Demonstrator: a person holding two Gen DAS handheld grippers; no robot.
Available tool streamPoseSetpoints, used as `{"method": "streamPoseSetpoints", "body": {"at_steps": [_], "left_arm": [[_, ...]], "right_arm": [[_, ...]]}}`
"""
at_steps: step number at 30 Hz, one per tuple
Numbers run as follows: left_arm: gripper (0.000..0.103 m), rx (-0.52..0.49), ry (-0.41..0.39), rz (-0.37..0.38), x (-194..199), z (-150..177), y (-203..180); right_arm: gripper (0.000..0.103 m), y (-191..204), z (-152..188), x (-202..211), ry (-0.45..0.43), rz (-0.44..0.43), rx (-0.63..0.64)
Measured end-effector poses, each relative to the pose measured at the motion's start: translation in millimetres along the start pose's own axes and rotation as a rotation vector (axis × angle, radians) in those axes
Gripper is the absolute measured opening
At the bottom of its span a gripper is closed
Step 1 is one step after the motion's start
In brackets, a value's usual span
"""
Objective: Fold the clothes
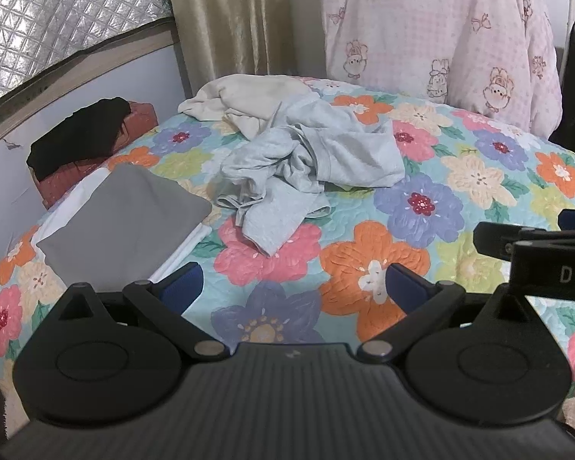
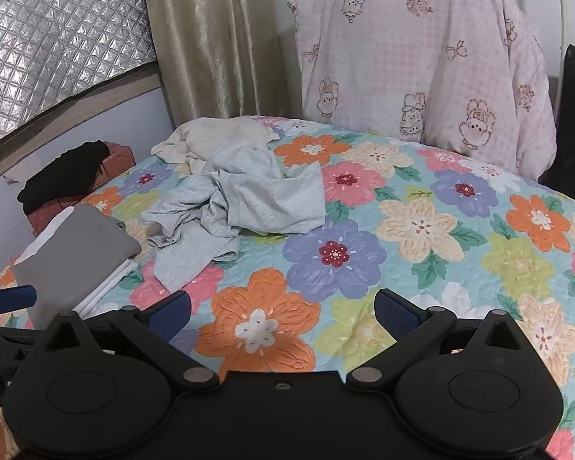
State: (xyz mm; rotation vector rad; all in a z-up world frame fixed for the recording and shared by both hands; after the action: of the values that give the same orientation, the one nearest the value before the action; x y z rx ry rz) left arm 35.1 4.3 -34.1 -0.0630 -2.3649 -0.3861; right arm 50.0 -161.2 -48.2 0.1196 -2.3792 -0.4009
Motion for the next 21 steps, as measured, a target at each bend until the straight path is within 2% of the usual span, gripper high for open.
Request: {"method": "streamPoseSetpoints", "body": {"at_steps": [15, 17, 21], "left_arm": [[0.103, 0.012, 0.000, -0.003, 1, 9, 13], [0.103, 0.013, 0.001, -0.006, 1, 9, 14], [0.103, 0.015, 0.003, -0.005, 1, 9, 14]], "right_arm": [[0.103, 2, -11, 6, 0.015, 0.012, 0.004], [0.103, -1, -1, 5, 0.001, 0.008, 0.006], [0.103, -1, -3, 4, 0.003, 0.009, 0.008]]}}
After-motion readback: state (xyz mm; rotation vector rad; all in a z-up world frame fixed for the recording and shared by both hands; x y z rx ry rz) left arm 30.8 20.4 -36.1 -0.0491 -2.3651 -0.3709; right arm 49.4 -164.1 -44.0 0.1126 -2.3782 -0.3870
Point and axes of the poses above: each gripper's, at about its wrist camera, not at the fingertips, and x roughly against the way its jaws point, y to its left, z to its underside, the point moved 5 cm from there along -x, roughly the way its jaws point, and after that the axes turned 14 degrees about -x, right-handed, at the moved point
